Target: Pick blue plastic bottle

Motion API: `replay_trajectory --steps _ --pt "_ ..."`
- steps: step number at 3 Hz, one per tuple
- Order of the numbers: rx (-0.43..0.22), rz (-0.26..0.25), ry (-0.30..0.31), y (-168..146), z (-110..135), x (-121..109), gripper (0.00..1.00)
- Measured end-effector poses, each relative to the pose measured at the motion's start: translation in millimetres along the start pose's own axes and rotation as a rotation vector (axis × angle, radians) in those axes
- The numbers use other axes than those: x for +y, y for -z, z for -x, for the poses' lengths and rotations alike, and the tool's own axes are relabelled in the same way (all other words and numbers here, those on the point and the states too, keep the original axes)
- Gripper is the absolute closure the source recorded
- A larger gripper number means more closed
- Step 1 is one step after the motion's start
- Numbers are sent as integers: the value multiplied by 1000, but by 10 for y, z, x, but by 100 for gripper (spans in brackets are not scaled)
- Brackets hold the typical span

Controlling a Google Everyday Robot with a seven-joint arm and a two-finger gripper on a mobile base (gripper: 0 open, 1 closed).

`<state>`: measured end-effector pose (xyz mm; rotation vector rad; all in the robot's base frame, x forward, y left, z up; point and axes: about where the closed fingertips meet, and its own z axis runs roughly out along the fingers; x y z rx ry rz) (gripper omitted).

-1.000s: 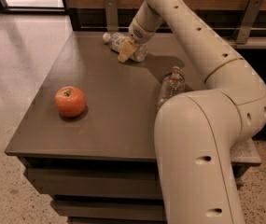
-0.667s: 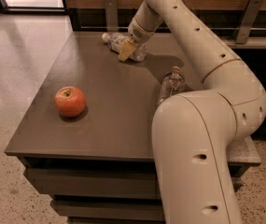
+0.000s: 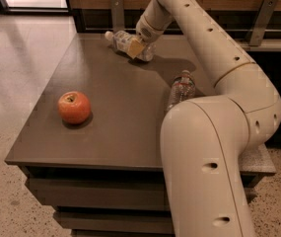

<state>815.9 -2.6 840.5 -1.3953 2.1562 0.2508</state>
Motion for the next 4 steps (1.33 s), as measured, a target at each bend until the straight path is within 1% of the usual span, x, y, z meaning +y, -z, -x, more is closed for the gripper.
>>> replay_trajectory --steps 1,2,3,4 --pt "-34 -25 22 178 105 -41 100" --pt "-72 -56 58 432 237 -66 100" --pt "-101 -75 104 697 363 -48 100" --pt "-113 -79 140 862 440 -10 100"
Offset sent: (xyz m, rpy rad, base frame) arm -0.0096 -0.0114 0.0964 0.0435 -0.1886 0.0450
